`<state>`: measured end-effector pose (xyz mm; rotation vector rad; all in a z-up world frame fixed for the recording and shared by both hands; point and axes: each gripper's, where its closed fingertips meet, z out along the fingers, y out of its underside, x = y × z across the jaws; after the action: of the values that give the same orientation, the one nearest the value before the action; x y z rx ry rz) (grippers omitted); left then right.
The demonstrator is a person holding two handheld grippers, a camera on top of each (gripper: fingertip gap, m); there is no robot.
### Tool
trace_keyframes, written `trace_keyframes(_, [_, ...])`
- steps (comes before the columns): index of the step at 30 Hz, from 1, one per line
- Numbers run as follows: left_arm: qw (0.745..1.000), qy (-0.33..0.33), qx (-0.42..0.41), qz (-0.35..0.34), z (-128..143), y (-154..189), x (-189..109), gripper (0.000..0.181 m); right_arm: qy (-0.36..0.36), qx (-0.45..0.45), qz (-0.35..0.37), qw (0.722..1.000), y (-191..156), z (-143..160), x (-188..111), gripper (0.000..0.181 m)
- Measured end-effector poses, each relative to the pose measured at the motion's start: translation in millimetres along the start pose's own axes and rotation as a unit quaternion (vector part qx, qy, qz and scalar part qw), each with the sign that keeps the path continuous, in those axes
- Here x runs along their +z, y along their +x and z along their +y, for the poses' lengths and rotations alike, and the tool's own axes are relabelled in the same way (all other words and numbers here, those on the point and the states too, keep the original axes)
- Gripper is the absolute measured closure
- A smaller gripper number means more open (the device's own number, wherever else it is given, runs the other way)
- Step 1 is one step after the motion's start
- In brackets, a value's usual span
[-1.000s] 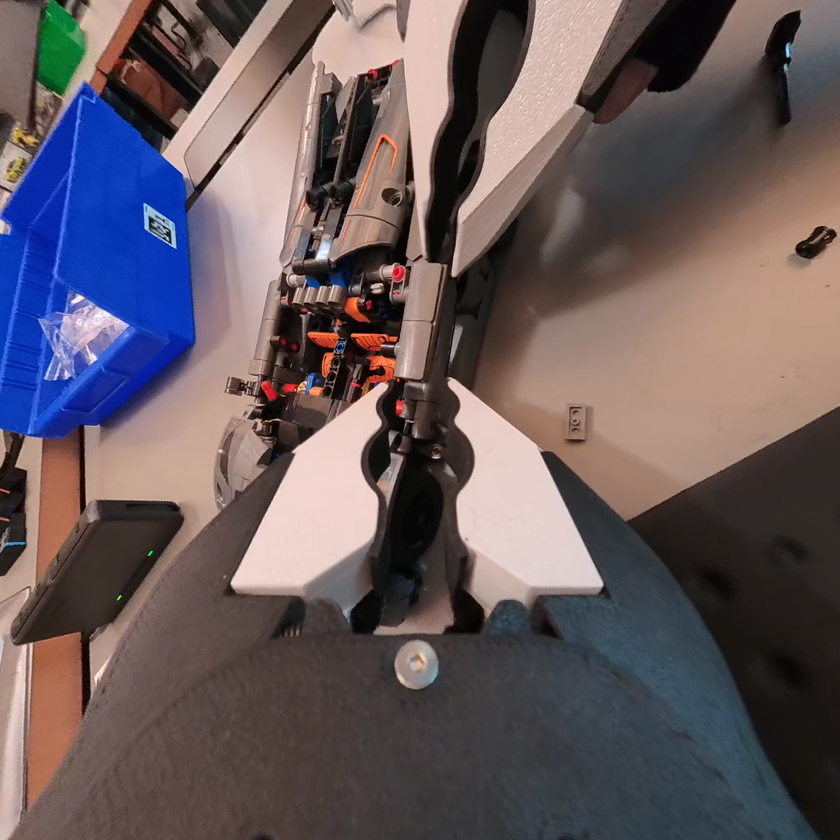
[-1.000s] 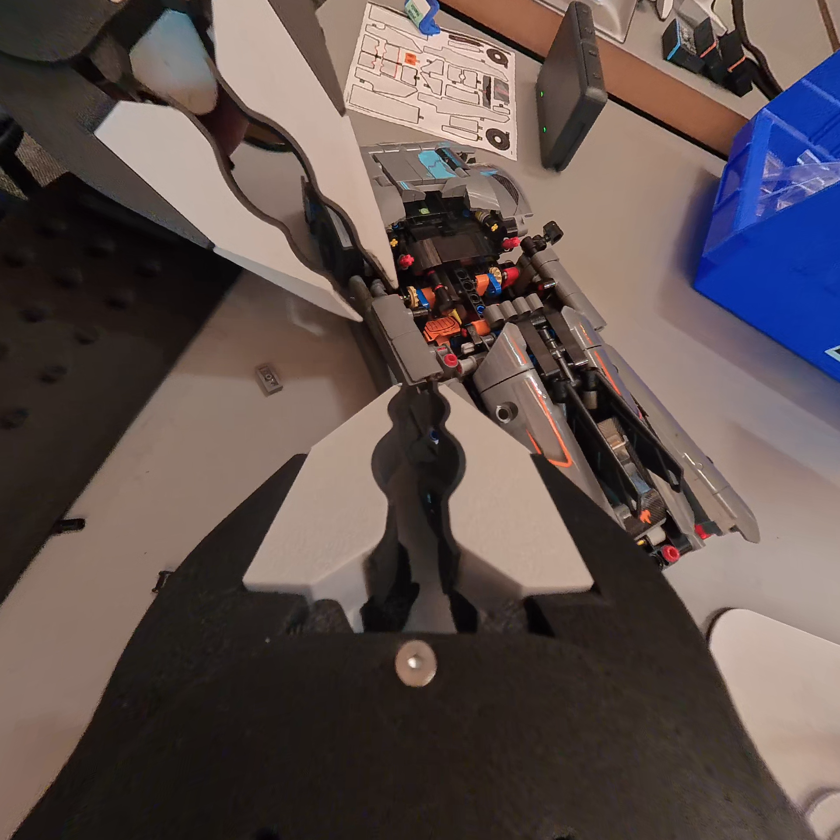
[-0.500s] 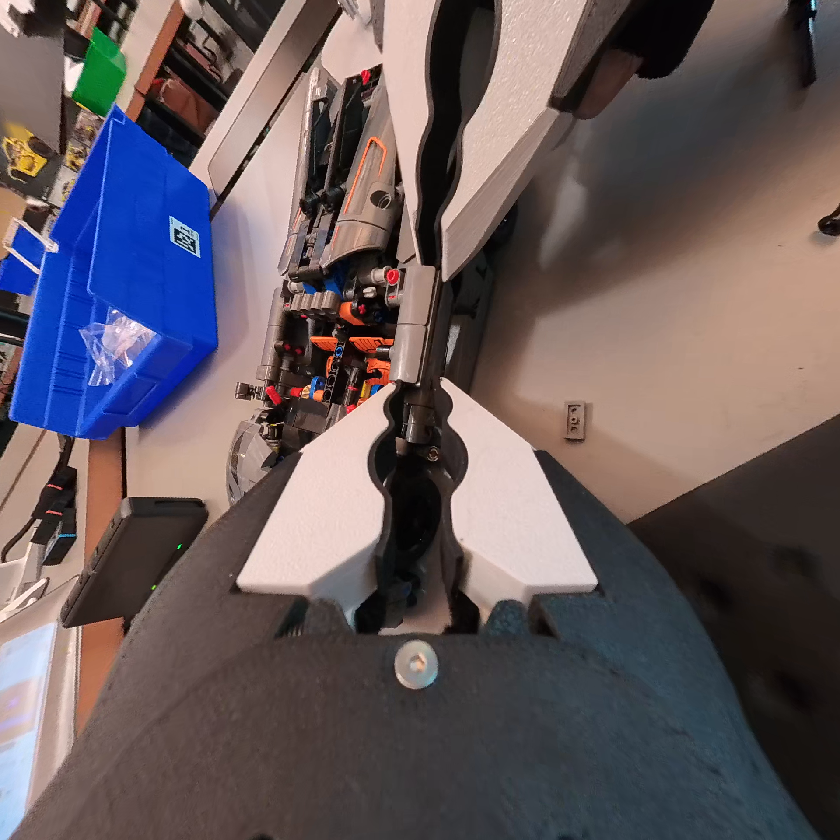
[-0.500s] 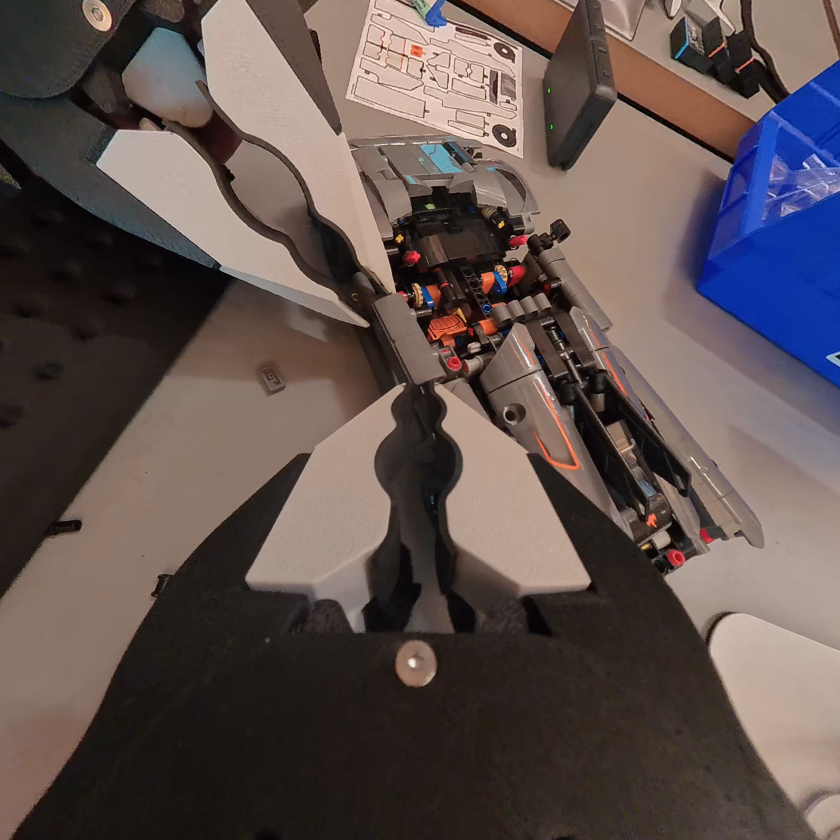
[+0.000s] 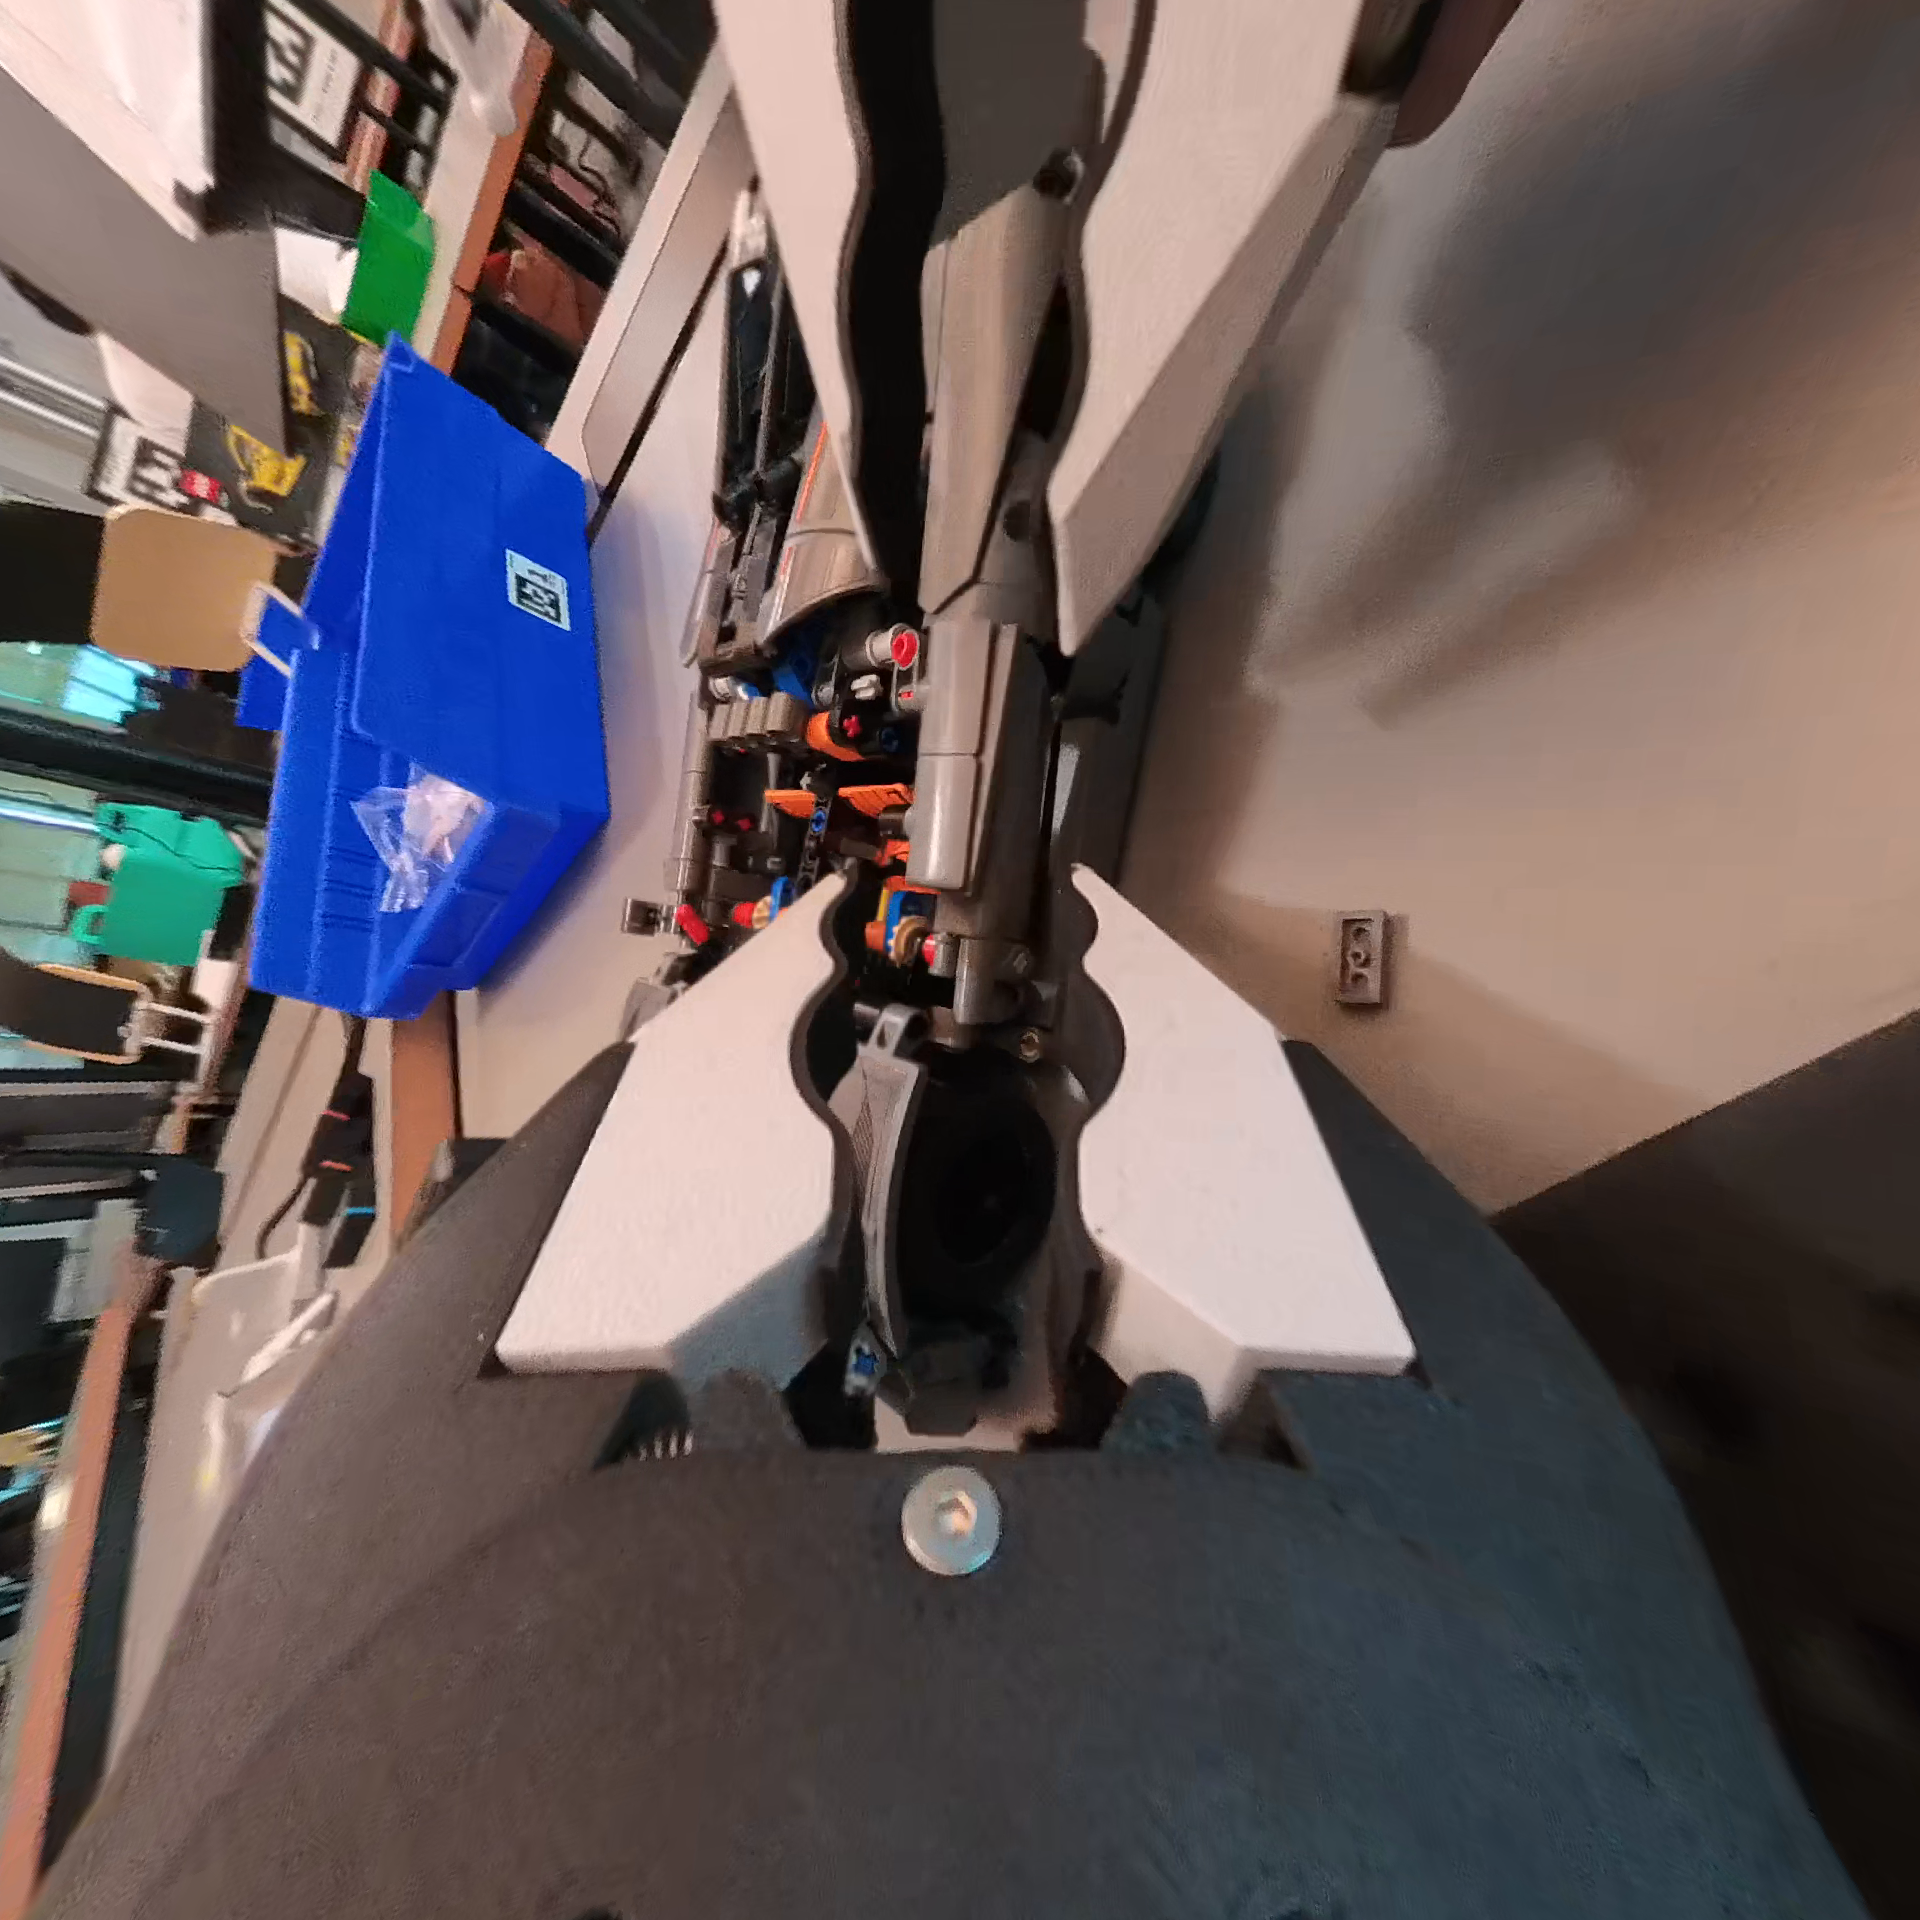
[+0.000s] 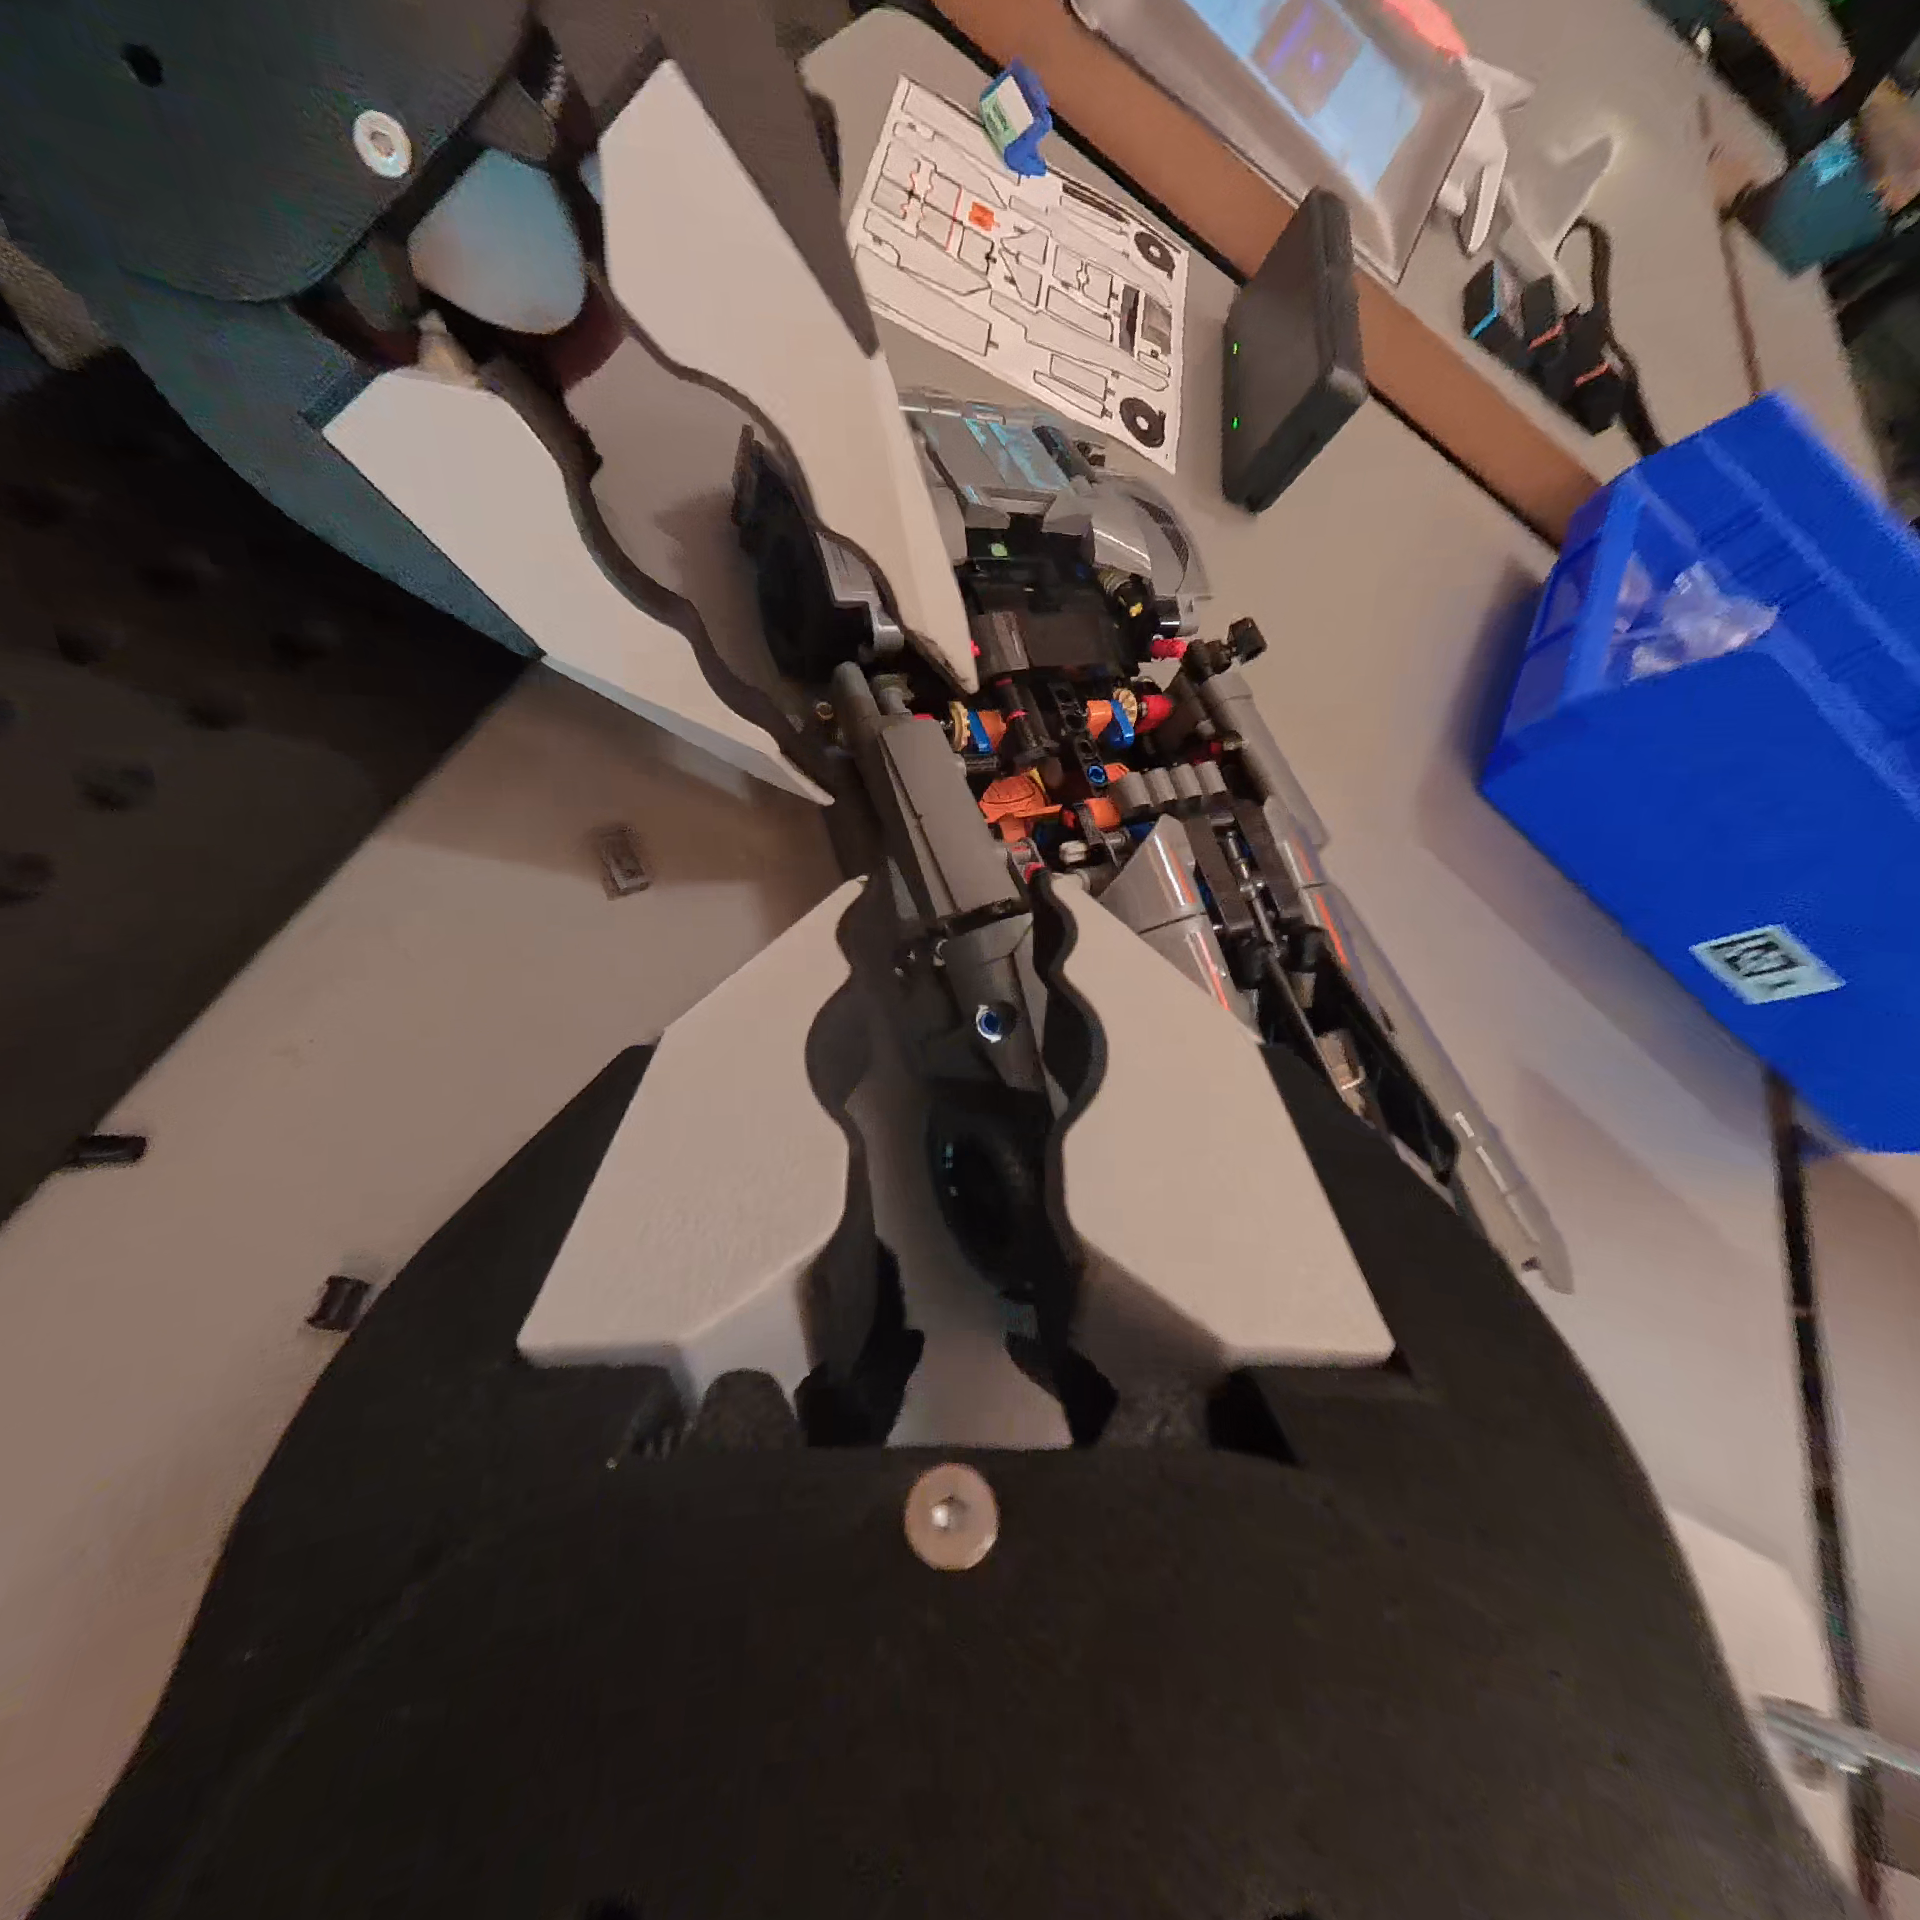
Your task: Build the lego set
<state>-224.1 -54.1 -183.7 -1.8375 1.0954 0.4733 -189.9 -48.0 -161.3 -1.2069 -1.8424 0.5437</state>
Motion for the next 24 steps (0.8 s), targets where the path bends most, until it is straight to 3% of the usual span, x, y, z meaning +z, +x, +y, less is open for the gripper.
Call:
trace_keyframes(4, [0.999,-0.012,0.035,-0.012,0,4,6,0.152,-0.025,-0.057,0.033,0.998,-3,6,11,0.152])
trace_keyframes(8, [0.999,-0.013,0.040,-0.023,-1,2,7,0.159,-0.024,-0.063,0.061,0.996,3,7,15,0.167])
trace_keyframes(16, [0.999,-0.011,0.042,-0.022,-1,2,8,0.159,-0.007,-0.017,0.036,0.999,3,8,13,0.169])
trace_keyframes(24, [0.998,-0.013,0.050,-0.024,0,3,8,0.159,-0.017,-0.057,0.048,0.997,-1,8,17,0.165])
